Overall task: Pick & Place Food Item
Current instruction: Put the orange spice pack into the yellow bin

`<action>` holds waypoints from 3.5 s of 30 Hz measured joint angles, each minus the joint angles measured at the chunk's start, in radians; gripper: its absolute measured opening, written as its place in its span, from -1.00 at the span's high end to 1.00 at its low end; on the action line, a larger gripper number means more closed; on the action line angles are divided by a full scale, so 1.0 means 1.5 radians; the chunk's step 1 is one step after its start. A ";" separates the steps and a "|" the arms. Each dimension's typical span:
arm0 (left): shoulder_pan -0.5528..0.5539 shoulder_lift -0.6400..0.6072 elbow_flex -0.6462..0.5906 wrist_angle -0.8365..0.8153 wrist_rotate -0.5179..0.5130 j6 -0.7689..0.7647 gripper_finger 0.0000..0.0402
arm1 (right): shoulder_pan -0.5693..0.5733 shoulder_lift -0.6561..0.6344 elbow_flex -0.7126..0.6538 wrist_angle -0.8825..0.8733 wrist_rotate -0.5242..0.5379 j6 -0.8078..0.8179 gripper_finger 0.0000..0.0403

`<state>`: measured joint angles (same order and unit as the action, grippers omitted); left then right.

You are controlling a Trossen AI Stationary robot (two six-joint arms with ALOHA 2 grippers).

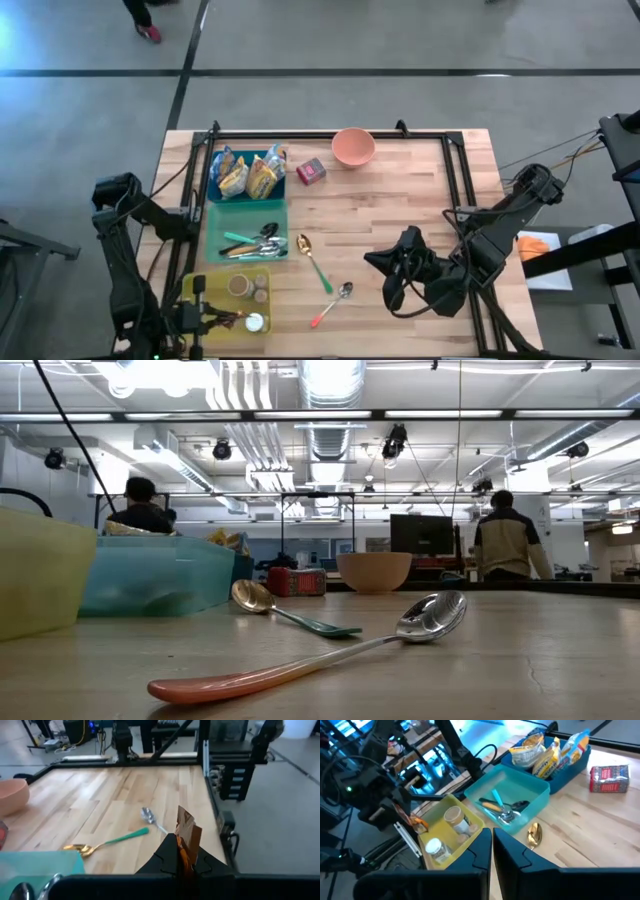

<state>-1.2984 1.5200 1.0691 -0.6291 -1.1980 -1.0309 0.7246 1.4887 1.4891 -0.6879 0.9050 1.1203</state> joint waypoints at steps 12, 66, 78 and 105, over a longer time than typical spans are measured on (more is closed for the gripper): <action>0.004 0.000 -0.102 0.007 -0.013 -0.096 1.00 | 0.000 0.000 -0.001 0.002 0.010 0.002 0.92; 0.032 0.137 -0.193 0.285 0.041 -0.137 0.95 | 0.000 0.000 -0.001 0.012 0.003 0.002 0.93; 0.032 0.138 -0.193 0.287 0.089 -0.184 0.43 | 0.000 0.000 -0.001 0.015 0.002 0.004 0.92; 0.034 0.135 -0.188 0.296 0.035 -0.170 0.95 | 0.000 0.001 -0.001 0.027 -0.016 -0.001 0.92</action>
<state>-1.2476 1.7229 0.7872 -0.1858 -1.1455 -1.2863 0.7242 1.4895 1.4873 -0.6479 0.8814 1.1191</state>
